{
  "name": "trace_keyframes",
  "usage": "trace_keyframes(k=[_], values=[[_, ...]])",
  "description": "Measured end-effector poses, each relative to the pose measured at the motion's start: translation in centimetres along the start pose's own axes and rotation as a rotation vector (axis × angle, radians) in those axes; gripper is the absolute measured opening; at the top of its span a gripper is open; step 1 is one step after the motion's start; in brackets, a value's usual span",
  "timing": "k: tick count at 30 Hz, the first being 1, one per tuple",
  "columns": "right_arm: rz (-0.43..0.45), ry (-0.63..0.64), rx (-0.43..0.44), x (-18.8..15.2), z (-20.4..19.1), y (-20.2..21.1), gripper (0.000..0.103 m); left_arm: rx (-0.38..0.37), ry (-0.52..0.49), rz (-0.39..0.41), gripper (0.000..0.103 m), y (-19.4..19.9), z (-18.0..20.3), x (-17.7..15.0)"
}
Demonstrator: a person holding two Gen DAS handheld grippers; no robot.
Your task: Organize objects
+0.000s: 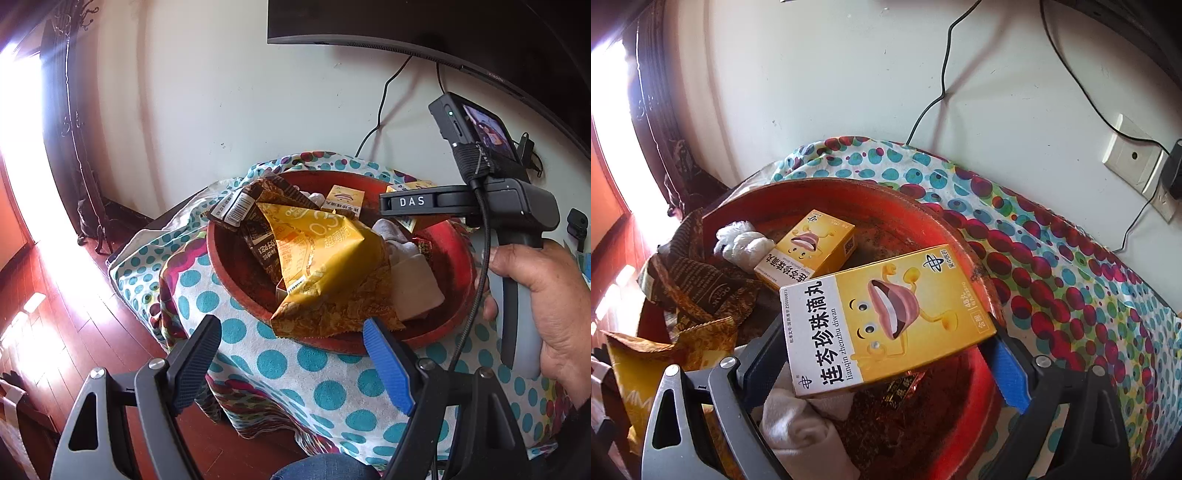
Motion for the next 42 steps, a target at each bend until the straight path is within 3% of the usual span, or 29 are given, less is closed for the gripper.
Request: trace_keyframes(k=[3,5,10,13,16,19,24,28,31,42], values=[[0.044,-0.008,-0.052,-1.1,0.5,2.3,0.098,0.001,-0.01,0.025,0.081,0.8,0.4,0.2],[0.085,-0.032,-0.027,-1.4,0.8,3.3,0.099,-0.001,-0.011,0.034,0.081,1.3,0.6,0.2],[0.044,-0.046,-0.023,0.6,0.2,2.4,0.098,0.014,-0.001,0.048,0.081,2.7,0.4,-0.6],[0.089,-0.033,-0.044,1.3,0.1,4.1,0.098,0.005,-0.004,0.043,0.081,2.8,0.3,-0.9],[0.123,-0.035,-0.038,-1.1,0.8,5.9,0.103,-0.002,-0.006,0.065,0.081,3.0,0.2,-0.6],[0.09,-0.034,-0.156,-4.5,1.9,6.3,0.103,0.001,0.003,0.057,0.081,2.8,-0.1,-0.4],[0.12,-0.112,-0.203,-8.9,2.5,8.6,0.103,0.003,0.001,0.054,0.081,3.6,0.1,-0.8],[0.146,-0.078,-0.272,-10.5,1.1,11.1,0.103,0.009,-0.014,0.068,0.081,5.5,0.5,-1.8],[0.159,-0.103,-0.248,-11.5,0.5,12.7,0.103,0.048,-0.05,0.073,0.081,6.7,0.9,-2.8],[0.225,-0.147,-0.209,-13.9,-0.7,18.2,0.103,0.047,-0.089,0.108,0.082,11.4,2.5,-4.0]])
Point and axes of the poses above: each gripper's, at about its wrist camera, not at the fingertips, and y roughly against the way its jaws point, z to its right, x to its top, the point moved 2 cm from there along -y, roughly the way its jaws point, and after that the axes turned 12 degrees about y, right-handed, at the moved point
